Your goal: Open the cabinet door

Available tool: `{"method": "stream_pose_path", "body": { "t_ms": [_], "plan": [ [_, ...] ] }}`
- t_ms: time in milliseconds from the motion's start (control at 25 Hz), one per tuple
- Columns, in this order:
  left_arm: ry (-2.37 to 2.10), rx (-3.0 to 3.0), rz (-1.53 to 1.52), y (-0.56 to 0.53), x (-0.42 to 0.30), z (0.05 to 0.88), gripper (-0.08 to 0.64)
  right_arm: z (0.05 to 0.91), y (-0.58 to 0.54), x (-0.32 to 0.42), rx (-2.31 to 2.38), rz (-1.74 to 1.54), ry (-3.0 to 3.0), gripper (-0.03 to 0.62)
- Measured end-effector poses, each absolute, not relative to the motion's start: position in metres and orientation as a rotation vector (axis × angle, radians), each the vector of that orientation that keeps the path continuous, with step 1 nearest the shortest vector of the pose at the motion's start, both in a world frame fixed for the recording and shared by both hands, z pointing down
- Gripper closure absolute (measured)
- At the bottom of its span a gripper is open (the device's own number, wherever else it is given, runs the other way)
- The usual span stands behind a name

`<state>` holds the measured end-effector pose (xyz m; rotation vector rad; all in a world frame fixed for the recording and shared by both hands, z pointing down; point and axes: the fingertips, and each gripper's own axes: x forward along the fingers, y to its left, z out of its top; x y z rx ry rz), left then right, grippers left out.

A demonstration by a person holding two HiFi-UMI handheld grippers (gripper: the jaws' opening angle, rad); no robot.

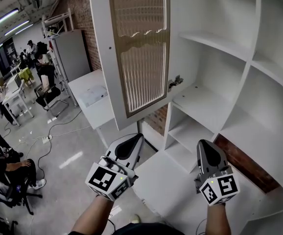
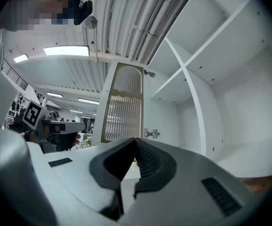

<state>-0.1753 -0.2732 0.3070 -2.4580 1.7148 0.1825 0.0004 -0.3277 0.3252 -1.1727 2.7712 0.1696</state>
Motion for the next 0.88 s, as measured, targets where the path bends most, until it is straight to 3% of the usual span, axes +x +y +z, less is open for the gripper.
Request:
{"method": "stream_pose_path", "body": {
  "t_ms": [880],
  "plan": [
    [1.824, -2.466, 0.186, -0.263, -0.18, 0.363, 0.554, 0.367, -0.316, -0.003, -1.203, 0.15, 2.839, 0.589]
  ]
}}
